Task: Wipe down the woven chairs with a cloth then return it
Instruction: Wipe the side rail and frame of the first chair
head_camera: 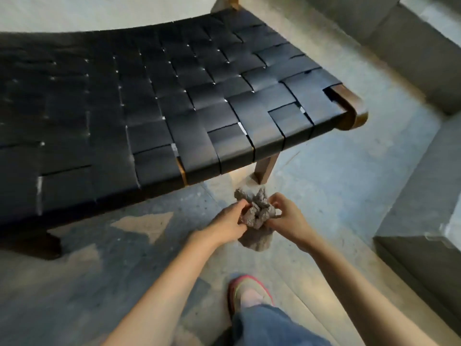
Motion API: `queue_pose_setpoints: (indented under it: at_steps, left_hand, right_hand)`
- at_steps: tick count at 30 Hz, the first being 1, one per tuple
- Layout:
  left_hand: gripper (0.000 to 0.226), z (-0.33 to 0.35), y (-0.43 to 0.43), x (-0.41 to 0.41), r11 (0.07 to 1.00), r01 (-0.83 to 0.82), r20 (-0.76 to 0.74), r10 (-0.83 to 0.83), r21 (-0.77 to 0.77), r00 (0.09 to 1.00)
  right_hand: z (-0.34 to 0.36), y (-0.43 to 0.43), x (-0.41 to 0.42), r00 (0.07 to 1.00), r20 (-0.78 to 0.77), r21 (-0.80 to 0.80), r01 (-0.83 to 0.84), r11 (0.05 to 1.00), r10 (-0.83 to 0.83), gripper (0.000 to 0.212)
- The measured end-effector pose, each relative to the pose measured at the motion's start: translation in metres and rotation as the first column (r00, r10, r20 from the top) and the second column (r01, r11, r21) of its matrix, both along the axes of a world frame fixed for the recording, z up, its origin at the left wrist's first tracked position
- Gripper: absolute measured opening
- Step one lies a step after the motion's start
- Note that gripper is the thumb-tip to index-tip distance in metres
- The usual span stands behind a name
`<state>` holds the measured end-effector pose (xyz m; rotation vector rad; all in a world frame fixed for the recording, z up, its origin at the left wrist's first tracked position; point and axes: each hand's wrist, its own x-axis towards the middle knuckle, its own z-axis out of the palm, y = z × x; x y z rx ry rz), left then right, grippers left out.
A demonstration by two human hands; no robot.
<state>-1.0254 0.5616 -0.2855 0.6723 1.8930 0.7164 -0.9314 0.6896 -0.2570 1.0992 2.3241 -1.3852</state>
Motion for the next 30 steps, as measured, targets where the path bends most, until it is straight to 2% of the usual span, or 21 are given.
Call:
queue_pose_setpoints:
  at_steps: [2,8,14,19,24,27,30]
  left_hand:
    - [0.043,0.04,-0.014,0.0,1.0,0.003,0.073,-0.005,0.029,0.997]
    - [0.032,0.188,-0.043,-0.006,0.99,-0.098,0.086,0.09,0.096,0.992]
    - [0.027,0.361,-0.074,-0.028,0.962,-0.245,-0.009,0.248,0.122,0.969]
    - [0.032,0.484,-0.109,-0.036,0.908,-0.391,-0.137,0.411,0.152,0.901]
    - [0.025,0.553,-0.16,-0.028,0.837,-0.493,-0.249,0.543,0.238,0.802]
    - [0.025,0.57,-0.194,-0.02,0.784,-0.558,-0.225,0.616,0.271,0.755]
    - [0.034,0.581,-0.231,-0.018,0.717,-0.633,-0.17,0.69,0.291,0.704]
  right_hand:
    - [0.047,-0.008,0.006,0.999,-0.015,-0.018,0.03,0.999,-0.031,0.031]
    - [0.206,-0.022,-0.003,0.999,-0.053,-0.122,0.004,0.993,-0.011,0.038]
    - [0.367,-0.041,-0.038,0.993,-0.074,-0.159,-0.099,0.982,0.088,0.036]
    - [0.479,-0.063,-0.064,0.972,-0.126,-0.168,-0.219,0.961,0.2,0.033]
    - [0.549,-0.095,-0.079,0.933,-0.14,-0.15,-0.35,0.925,0.331,0.032]
    - [0.57,-0.122,-0.087,0.896,-0.139,-0.127,-0.438,0.89,0.421,0.034]
    - [0.582,-0.158,-0.098,0.853,-0.174,-0.125,-0.514,0.849,0.491,0.044]
